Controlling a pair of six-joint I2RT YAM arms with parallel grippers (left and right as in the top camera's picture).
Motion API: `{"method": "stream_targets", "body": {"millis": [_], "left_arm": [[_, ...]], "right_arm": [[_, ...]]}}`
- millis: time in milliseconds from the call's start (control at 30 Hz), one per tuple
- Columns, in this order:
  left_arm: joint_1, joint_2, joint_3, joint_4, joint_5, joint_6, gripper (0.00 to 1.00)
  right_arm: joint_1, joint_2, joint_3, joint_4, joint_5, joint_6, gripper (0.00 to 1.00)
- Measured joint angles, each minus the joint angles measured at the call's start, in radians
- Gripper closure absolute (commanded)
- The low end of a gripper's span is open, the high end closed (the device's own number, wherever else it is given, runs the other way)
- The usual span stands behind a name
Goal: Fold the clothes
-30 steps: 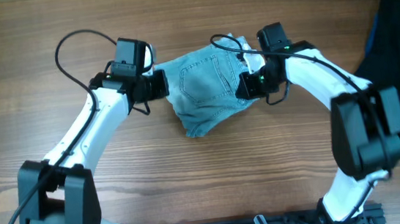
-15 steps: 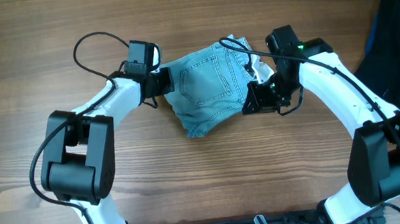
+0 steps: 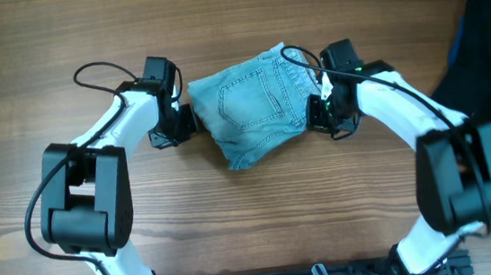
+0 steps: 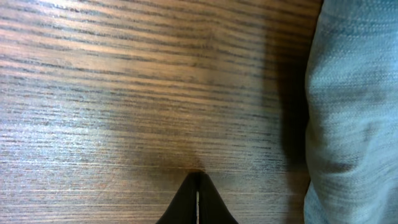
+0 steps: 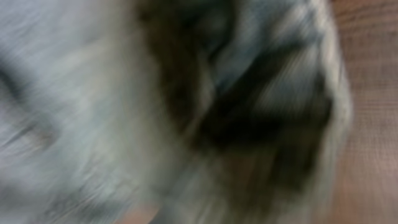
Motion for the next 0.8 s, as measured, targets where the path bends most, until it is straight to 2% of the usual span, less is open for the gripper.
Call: {"method": "stream_targets", "body": {"millis": [67,133,167,200,300,467,700,767,800], "left_arm": [[0.0,-0.006,-0.005,-0.011,0.0,0.0,0.96],[0.0,-0.018,-0.011,-0.02,0.002,0.0,0.93],[0.0,-0.027,-0.011,-0.018,0.006,0.0,0.92],[0.0,-0.039,-0.011,-0.01,0.01,0.0,0.91],[0.0,-0.11,-0.011,0.073,0.059,-0.001,0.91],[0.0,-0.127,-0.01,0.22,0.094,-0.002,0.85],[0.0,-0.074,-0.009,0.431,0.036,0.047,0.85],[0.0,-0.021,-0.009,0.461,0.025,0.051,0.87],[0.0,0.006,-0.009,0.461,0.024,0.053,0.88]], "right_arm": [[-0.002,0.053,-0.003,0.072,0.016,0.038,0.96],[-0.003,0.069,-0.003,0.219,0.01,0.035,0.96],[-0.003,0.081,-0.004,0.299,-0.004,0.008,0.96],[-0.003,0.11,-0.004,0.425,-0.052,-0.085,0.96],[-0.002,0.127,-0.001,0.467,-0.133,-0.219,0.96],[-0.013,0.124,0.05,0.373,-0.173,-0.306,0.93],[-0.022,-0.037,0.071,0.01,-0.25,-0.301,0.87],[-0.006,-0.061,0.074,-0.072,-0.297,-0.294,0.8],[0.005,-0.061,0.074,-0.085,-0.312,-0.291,0.72]]}}
